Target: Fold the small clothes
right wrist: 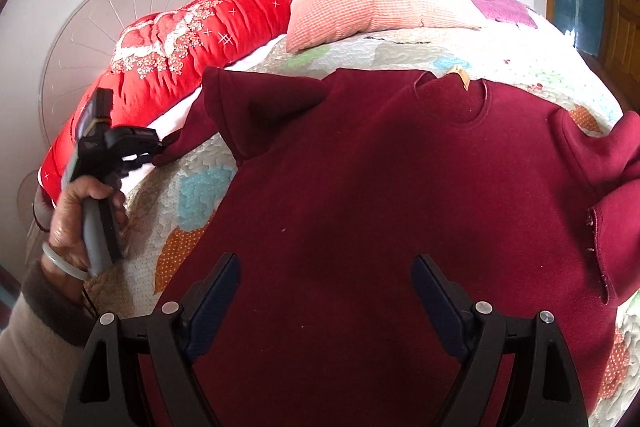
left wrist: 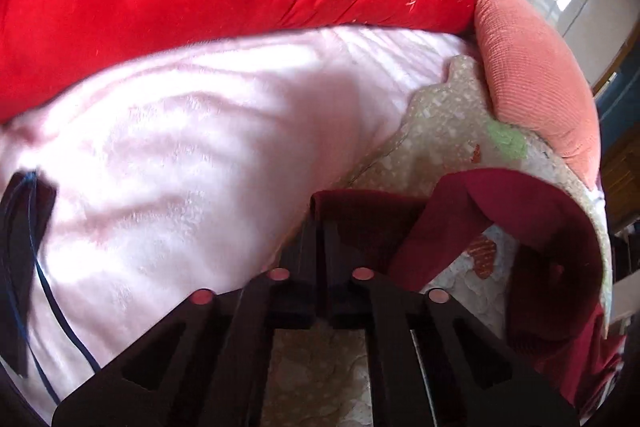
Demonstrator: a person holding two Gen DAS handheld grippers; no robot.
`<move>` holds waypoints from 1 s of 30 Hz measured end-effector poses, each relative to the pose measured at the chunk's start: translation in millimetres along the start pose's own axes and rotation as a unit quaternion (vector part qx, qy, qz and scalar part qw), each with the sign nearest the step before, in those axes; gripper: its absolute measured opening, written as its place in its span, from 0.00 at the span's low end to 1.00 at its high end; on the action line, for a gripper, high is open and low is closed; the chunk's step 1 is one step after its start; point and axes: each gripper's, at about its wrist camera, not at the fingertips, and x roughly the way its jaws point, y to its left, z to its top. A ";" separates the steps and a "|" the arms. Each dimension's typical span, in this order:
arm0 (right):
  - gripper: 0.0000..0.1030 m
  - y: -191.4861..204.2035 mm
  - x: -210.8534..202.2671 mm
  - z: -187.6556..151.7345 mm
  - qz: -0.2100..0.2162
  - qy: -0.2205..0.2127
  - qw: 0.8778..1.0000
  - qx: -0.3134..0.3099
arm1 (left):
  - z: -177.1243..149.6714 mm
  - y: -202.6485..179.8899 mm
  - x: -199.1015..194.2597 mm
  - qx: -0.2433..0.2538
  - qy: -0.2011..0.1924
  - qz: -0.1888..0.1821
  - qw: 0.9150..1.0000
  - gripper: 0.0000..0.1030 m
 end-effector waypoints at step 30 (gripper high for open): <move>0.83 5.2 22.9 4.2 0.016 0.028 0.999 -0.001 | 84.1 27.7 -33.9 0.049 -0.033 0.057 0.997 0.15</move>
